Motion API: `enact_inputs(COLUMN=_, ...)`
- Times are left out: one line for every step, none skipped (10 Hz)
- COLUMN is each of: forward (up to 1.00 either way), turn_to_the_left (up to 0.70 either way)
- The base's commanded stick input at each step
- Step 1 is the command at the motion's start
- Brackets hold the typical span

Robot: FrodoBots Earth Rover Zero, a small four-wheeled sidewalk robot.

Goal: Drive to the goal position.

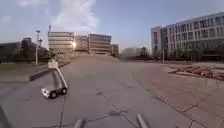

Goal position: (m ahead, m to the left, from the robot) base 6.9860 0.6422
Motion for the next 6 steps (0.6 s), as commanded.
enact_inputs(forward=0.7, turn_to_the_left=0.14)
enact_inputs(forward=0.7, turn_to_the_left=0.14)
enact_inputs(forward=0.7, turn_to_the_left=0.14)
enact_inputs(forward=0.7, turn_to_the_left=0.14)
enact_inputs(forward=0.7, turn_to_the_left=0.14)
enact_inputs(forward=0.7, turn_to_the_left=0.14)
